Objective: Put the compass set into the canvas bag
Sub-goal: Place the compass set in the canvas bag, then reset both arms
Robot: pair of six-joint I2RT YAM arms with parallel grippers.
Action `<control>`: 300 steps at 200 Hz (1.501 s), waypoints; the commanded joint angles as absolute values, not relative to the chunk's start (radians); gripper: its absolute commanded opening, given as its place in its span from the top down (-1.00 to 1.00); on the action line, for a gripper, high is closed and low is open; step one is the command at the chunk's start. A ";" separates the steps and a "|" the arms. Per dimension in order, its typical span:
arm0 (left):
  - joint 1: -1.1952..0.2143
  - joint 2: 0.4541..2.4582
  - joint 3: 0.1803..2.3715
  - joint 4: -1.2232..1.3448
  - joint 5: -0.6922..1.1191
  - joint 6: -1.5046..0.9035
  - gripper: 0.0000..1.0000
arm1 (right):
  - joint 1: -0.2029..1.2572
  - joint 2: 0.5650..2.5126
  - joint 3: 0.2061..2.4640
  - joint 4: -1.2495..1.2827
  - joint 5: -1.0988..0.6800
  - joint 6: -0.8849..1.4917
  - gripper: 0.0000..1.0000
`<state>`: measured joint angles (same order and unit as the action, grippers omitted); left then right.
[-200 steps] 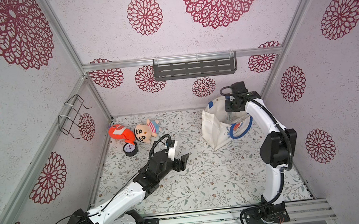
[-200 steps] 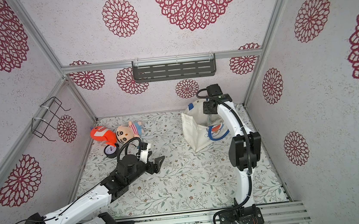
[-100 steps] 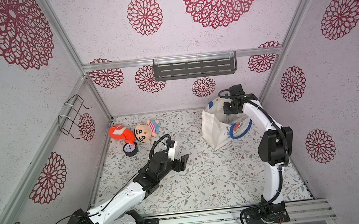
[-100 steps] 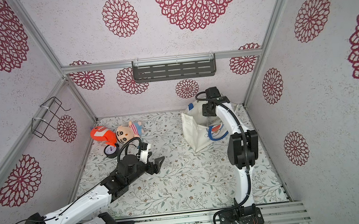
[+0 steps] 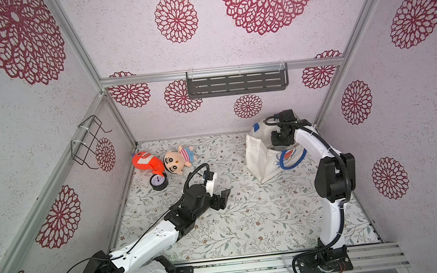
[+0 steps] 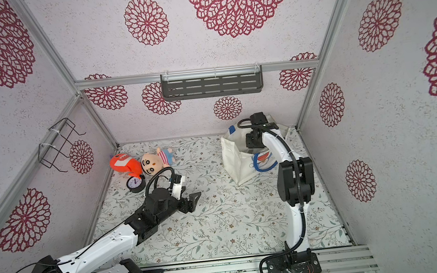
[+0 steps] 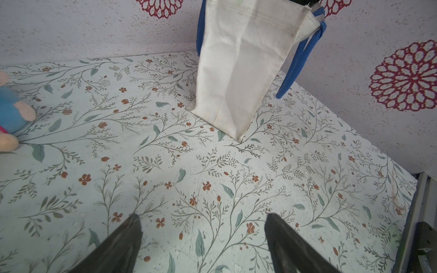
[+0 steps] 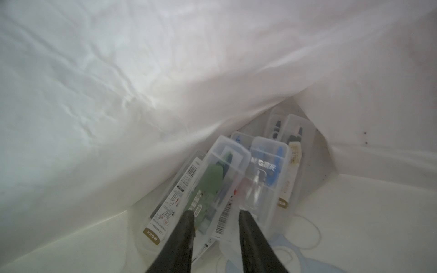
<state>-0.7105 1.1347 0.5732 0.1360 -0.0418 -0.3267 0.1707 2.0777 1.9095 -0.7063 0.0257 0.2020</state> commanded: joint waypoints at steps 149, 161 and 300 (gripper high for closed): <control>-0.699 1.163 0.622 0.135 -0.026 -0.311 -0.72 | 0.167 1.545 1.693 -0.586 0.088 0.189 -0.17; -0.698 1.162 0.624 0.131 -0.030 -0.312 -0.72 | 0.167 1.439 1.581 -0.534 0.131 0.193 -0.19; -0.638 1.148 0.644 0.089 0.011 -0.295 -0.72 | 0.135 0.957 0.266 0.538 0.684 0.187 -0.69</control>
<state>-0.6556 1.1599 0.6224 0.0910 -0.0051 -0.3099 0.1406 0.9073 0.2871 0.1810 0.6029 0.2245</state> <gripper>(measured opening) 0.861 0.843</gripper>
